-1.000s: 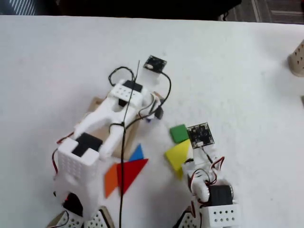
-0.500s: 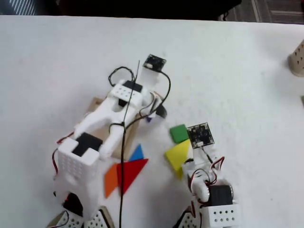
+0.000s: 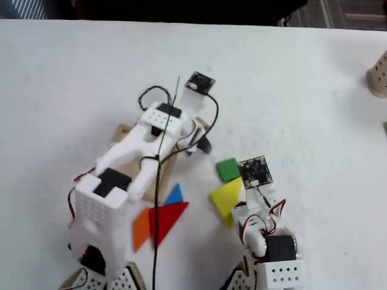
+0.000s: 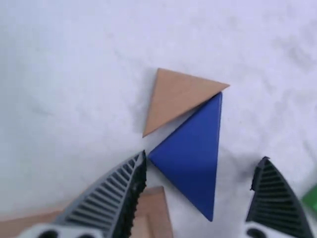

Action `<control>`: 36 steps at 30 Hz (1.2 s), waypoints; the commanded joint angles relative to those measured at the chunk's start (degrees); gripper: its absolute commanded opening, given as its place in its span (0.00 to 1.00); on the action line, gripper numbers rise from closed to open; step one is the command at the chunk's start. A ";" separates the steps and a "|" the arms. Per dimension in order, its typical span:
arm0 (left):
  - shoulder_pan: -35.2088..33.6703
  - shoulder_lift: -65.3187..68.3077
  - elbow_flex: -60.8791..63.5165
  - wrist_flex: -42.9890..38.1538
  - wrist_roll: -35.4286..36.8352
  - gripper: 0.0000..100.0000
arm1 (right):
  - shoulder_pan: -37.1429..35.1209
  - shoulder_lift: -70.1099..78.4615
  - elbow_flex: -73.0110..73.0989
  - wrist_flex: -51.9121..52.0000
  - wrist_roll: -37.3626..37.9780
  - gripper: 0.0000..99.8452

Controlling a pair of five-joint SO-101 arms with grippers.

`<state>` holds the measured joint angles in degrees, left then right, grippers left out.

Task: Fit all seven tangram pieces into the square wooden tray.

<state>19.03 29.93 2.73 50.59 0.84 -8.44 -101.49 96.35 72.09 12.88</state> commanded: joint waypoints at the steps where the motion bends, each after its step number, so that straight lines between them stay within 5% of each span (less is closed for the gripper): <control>1: -0.48 -0.04 -2.90 -1.05 -0.97 0.28 | -0.13 -0.66 0.53 0.22 0.44 0.02; 36: 0.13 0.48 -3.96 -2.73 -1.05 0.25 | -0.22 -0.66 0.53 0.22 0.44 0.02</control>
<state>19.30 30.29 1.14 49.54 0.31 -8.44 -101.49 96.35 72.09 12.88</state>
